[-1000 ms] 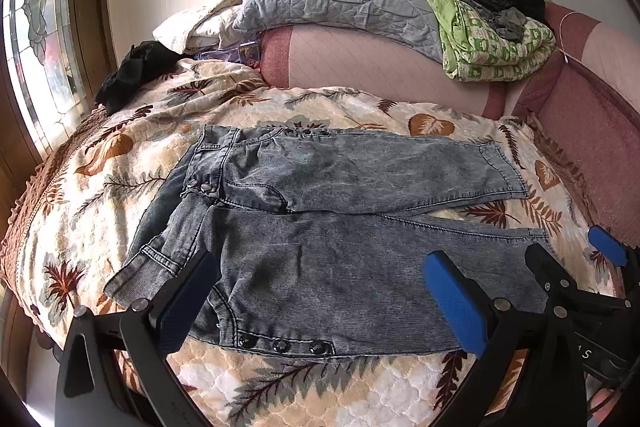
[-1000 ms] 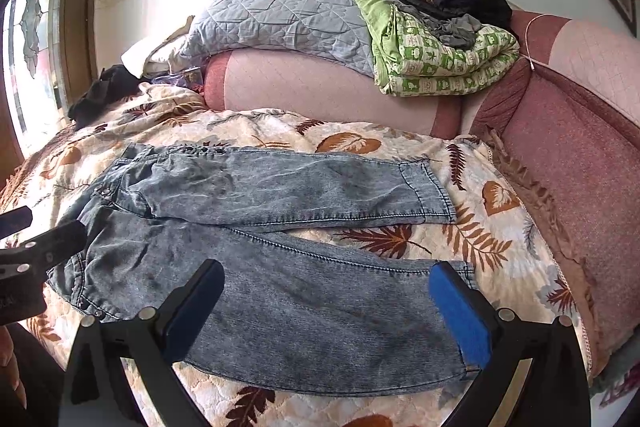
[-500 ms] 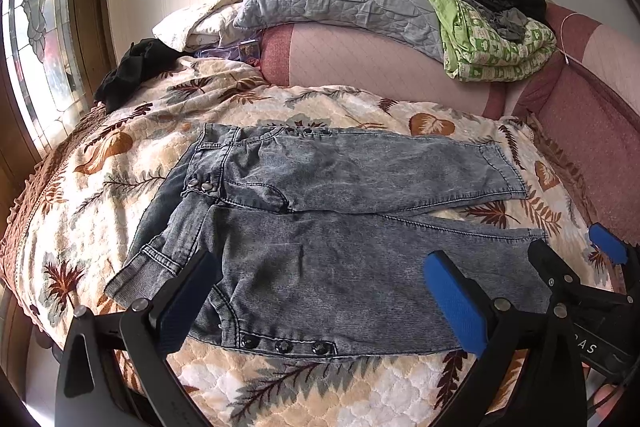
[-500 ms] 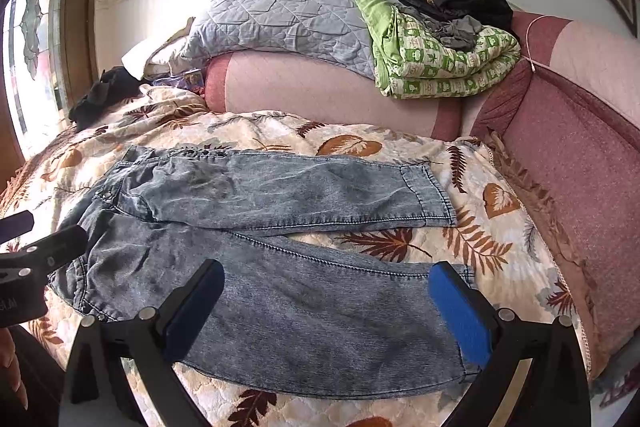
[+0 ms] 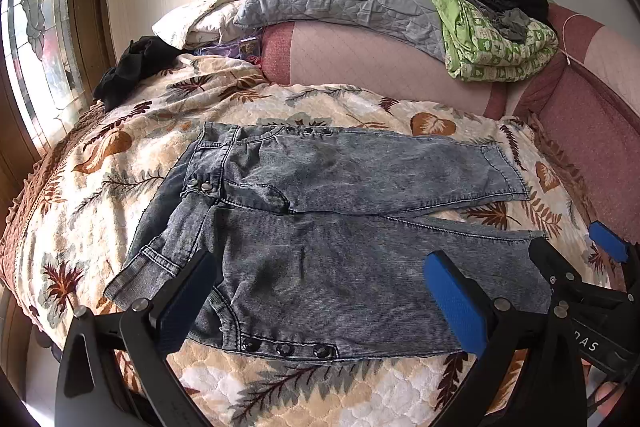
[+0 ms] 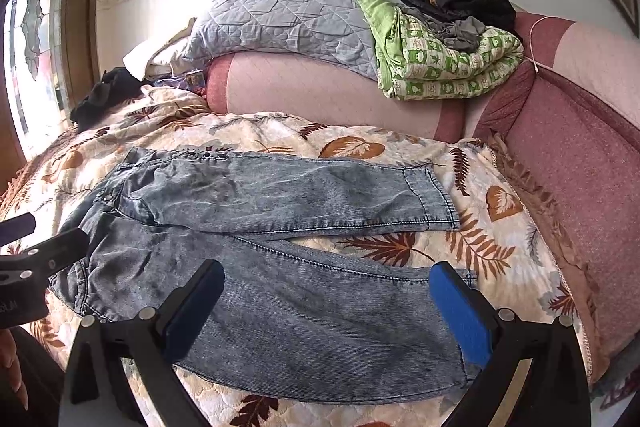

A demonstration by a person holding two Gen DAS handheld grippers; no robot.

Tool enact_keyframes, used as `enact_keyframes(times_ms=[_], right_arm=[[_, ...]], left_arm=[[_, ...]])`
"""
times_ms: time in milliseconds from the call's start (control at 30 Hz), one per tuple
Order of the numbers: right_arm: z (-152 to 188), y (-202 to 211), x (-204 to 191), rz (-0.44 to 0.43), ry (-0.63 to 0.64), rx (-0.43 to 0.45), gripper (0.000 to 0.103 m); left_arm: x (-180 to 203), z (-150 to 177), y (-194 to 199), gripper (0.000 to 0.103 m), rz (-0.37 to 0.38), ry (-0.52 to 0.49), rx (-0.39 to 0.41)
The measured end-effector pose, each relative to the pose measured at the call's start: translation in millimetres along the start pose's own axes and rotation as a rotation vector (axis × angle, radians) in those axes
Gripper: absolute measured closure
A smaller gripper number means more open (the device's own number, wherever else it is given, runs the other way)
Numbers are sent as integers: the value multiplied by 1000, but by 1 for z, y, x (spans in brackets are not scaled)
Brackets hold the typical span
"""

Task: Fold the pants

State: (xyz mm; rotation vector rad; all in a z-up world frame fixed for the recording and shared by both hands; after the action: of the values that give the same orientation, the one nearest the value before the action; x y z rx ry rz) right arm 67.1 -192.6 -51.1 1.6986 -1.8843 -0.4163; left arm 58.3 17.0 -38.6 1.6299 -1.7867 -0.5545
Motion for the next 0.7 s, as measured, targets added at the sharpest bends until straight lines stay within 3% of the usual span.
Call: enact_keyframes(times_ms=[500, 600, 700], right_arm=[[-1, -3, 0, -13, -1, -12, 0], [-4, -12, 9, -74, -35, -57, 0], [-11, -29, 27, -137, -79, -112, 0]], left_arm=[[-2, -3, -3, 0, 24, 12, -12], [-21, -11, -13, 0, 83, 75, -53], [-57, -29, -26, 0, 57, 140, -39]])
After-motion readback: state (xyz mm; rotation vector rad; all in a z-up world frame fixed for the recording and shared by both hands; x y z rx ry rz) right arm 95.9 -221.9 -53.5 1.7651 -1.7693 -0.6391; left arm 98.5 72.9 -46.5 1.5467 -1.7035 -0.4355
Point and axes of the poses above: each gripper's, at about its wrist camera, not at the fingertips, and y roughly against the way its jaws point, x to its right, z to its underside, the point moved 4 cm from there along -y, roughly the way its jaws point, and after that the axes turned 8 degrees about z, right-handed, at the moved point
